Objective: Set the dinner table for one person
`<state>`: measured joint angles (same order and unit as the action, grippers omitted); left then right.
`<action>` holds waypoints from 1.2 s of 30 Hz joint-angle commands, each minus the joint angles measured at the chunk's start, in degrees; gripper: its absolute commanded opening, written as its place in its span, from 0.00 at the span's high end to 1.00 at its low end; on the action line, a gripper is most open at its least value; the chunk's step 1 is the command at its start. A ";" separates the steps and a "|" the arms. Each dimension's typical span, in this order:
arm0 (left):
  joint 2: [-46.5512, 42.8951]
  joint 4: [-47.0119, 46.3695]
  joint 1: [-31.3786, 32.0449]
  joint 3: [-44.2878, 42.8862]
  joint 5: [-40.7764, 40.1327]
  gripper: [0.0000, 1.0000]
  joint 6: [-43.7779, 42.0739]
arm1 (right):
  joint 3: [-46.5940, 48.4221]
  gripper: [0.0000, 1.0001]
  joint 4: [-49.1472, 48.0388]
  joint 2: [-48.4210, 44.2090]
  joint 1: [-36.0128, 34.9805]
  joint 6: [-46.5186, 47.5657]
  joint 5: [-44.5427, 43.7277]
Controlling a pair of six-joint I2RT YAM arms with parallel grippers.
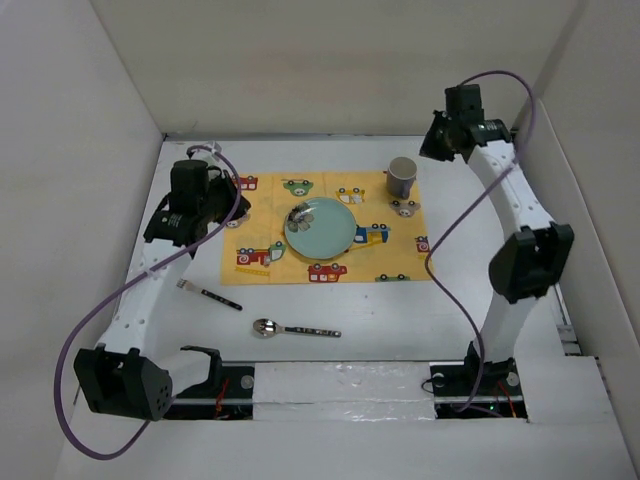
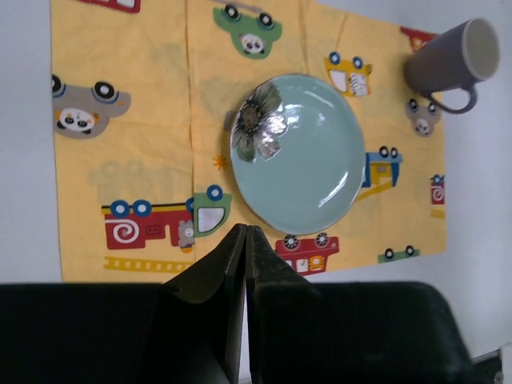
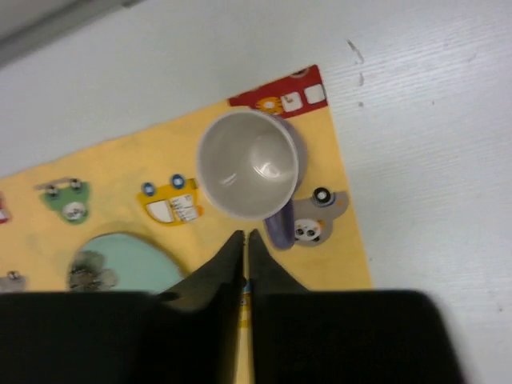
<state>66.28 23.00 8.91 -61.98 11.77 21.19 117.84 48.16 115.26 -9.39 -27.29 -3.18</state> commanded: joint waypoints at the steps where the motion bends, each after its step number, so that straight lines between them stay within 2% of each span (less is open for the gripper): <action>1: -0.45 -0.33 0.06 -4.99 2.29 1.00 1.66 | -11.80 1.00 -10.43 -17.46 -2.73 2.24 8.87; 2: -0.36 -0.42 0.06 -5.69 3.08 1.00 2.27 | -17.24 1.00 -12.98 -20.75 -5.87 3.37 11.16; 3: -0.28 -0.33 0.06 -6.14 3.17 1.00 2.54 | -27.74 1.00 -18.57 -23.91 -8.08 4.08 13.18; 5: -0.54 -0.15 0.06 -6.92 3.08 1.00 2.98 | -37.46 1.00 -23.09 -32.33 -13.61 5.48 16.62; 6: -0.63 0.37 0.06 -7.37 2.74 1.00 3.15 | -45.08 1.00 -25.38 -34.30 -20.43 6.27 16.80; 7: -0.54 0.81 0.06 -7.63 2.47 1.00 3.24 | -48.11 0.94 -25.83 -36.14 -24.24 6.72 13.41; 8: -0.89 1.60 0.06 -8.42 2.21 0.96 3.24 | -50.84 0.84 -26.19 -38.25 -27.67 5.85 10.50; 9: -1.06 1.87 0.06 -8.77 2.03 0.87 3.33 | -53.22 0.58 -26.62 -38.79 -33.44 6.02 7.60; 10: -1.24 2.04 0.06 -9.04 1.94 0.85 3.42 | -56.90 0.48 -27.06 -39.06 -36.03 6.19 6.53; 11: -1.59 2.31 0.06 -9.74 1.42 0.83 3.59 | -58.41 0.41 -27.68 -39.15 -38.05 6.46 5.65; 12: -1.77 3.18 0.06 -10.87 0.72 0.79 3.77 | -60.43 0.32 -28.81 -37.76 -42.68 8.02 4.68; 13: -1.77 3.19 0.06 -10.89 0.71 0.79 3.77 | -60.45 0.32 -28.83 -37.74 -42.73 8.04 4.67; 14: -1.86 3.88 0.06 -11.41 0.36 0.79 3.86 | -60.54 0.26 -28.56 -35.92 -44.04 9.00 4.50; 18: -1.95 5.91 0.06 -13.52 0.01 0.78 3.94 | -58.61 0.23 -27.86 -29.33 -50.89 13.83 3.55; 22: -2.12 6.61 0.06 -15.36 2.46 0.79 5.35 | -56.15 0.25 -27.95 -22.64 -57.66 16.91 -1.30; 25: -3.09 6.44 0.06 -15.28 2.56 0.79 5.97 | -53.95 0.25 -28.47 -17.45 -59.25 17.62 -1.30; 29: -3.97 7.40 0.06 -15.63 2.29 0.79 6.23 | -51.58 0.31 -29.52 -11.65 -61.97 17.80 -3.15; 30: -4.23 7.58 0.06 -15.63 2.12 0.79 6.14 | -51.14 0.37 -29.96 -10.77 -61.98 17.45 -4.28; 31: -4.67 7.76 0.06 -15.81 1.59 0.79 6.06 | -51.05 0.49 -30.49 -9.98 -62.76 16.84 -5.07; 32: -4.84 8.11 0.06 -15.89 1.33 0.79 6.06 | -51.04 0.72 -30.84 -8.93 -62.77 16.31 -6.13; 35: -5.55 8.55 0.06 -15.81 0.63 0.79 5.97 | -50.43 1.00 -30.15 -9.26 -64.26 14.37 -10.88; 36: -5.81 8.55 0.06 -15.72 0.36 0.79 5.88 | -50.08 1.00 -29.54 -10.31 -64.26 13.93 -11.14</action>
<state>62.41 31.31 8.91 -75.05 13.04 26.89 66.22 18.85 105.78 -72.75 -11.97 -9.69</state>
